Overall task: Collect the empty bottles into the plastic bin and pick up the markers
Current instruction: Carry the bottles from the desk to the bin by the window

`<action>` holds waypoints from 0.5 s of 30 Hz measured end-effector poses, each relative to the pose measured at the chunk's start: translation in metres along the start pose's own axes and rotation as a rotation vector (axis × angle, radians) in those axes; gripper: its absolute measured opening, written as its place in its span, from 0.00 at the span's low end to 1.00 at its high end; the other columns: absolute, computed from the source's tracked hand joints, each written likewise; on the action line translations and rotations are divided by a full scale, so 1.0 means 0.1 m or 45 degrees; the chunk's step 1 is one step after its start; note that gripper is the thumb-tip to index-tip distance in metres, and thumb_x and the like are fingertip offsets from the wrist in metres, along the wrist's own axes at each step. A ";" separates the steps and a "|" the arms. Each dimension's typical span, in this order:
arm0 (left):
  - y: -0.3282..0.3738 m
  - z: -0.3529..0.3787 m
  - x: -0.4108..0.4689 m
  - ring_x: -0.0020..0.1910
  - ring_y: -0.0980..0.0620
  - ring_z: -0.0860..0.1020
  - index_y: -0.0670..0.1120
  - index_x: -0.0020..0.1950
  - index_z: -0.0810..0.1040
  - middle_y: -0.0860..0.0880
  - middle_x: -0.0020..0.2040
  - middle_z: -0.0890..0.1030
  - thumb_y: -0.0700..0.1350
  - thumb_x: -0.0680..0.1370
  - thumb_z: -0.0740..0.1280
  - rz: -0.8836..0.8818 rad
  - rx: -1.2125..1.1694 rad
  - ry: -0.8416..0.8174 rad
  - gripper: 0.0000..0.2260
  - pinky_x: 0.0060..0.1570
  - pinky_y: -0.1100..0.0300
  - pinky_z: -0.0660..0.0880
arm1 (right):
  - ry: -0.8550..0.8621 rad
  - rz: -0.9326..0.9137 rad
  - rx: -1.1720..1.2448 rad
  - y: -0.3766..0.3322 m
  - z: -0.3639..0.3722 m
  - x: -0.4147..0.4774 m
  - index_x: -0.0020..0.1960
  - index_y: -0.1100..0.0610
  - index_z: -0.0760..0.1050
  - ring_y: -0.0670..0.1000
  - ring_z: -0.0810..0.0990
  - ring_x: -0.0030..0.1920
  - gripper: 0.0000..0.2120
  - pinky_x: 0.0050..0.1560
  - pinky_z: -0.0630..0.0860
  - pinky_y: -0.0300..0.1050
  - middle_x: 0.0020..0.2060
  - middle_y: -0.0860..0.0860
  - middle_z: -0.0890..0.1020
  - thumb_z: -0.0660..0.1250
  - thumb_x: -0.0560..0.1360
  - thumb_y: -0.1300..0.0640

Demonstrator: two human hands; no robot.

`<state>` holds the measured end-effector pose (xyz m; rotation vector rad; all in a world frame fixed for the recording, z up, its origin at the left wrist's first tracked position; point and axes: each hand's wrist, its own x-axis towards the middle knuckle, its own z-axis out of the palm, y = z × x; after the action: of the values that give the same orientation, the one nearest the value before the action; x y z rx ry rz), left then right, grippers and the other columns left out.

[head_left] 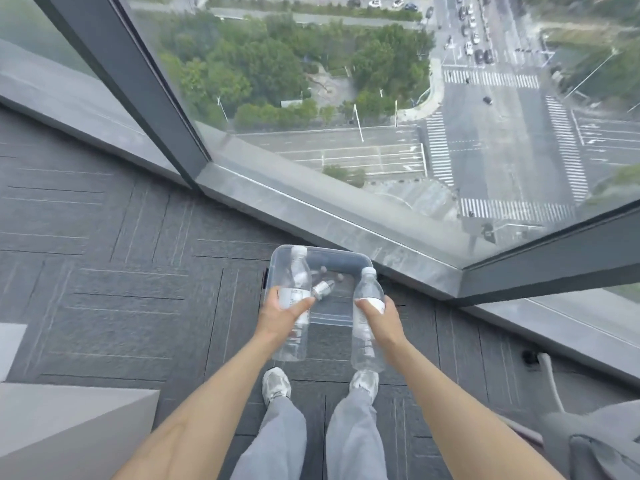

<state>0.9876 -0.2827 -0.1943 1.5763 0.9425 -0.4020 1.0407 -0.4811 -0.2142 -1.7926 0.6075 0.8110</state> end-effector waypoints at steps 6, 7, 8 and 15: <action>-0.27 0.14 0.61 0.53 0.48 0.79 0.50 0.61 0.71 0.49 0.54 0.79 0.57 0.69 0.75 -0.060 0.031 0.042 0.26 0.50 0.52 0.77 | -0.086 0.116 -0.108 -0.09 0.09 0.69 0.77 0.54 0.57 0.55 0.77 0.59 0.48 0.60 0.75 0.56 0.65 0.54 0.75 0.71 0.62 0.42; -0.30 0.15 0.69 0.53 0.48 0.79 0.50 0.61 0.70 0.49 0.54 0.79 0.57 0.69 0.75 -0.066 0.032 0.055 0.26 0.51 0.52 0.76 | -0.080 0.116 -0.101 -0.09 0.12 0.82 0.78 0.54 0.56 0.56 0.77 0.60 0.48 0.63 0.74 0.57 0.67 0.54 0.74 0.72 0.63 0.43; -0.33 0.15 0.77 0.52 0.48 0.79 0.50 0.61 0.70 0.49 0.53 0.79 0.57 0.69 0.75 -0.071 0.038 0.066 0.25 0.51 0.52 0.76 | -0.064 0.119 -0.092 -0.11 0.14 0.92 0.78 0.54 0.56 0.55 0.76 0.60 0.47 0.64 0.74 0.56 0.68 0.54 0.73 0.73 0.66 0.45; -0.36 0.15 1.05 0.46 0.53 0.78 0.50 0.62 0.68 0.52 0.50 0.78 0.56 0.71 0.73 -0.053 0.120 0.083 0.25 0.41 0.57 0.74 | 0.243 0.125 -0.127 0.07 0.16 1.34 0.79 0.52 0.59 0.57 0.69 0.73 0.40 0.72 0.66 0.53 0.73 0.55 0.71 0.73 0.72 0.48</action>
<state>1.0283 -0.2612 -0.2963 1.6655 1.0207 -0.4316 1.1184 -0.4729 -0.3248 -1.9583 0.7967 0.7521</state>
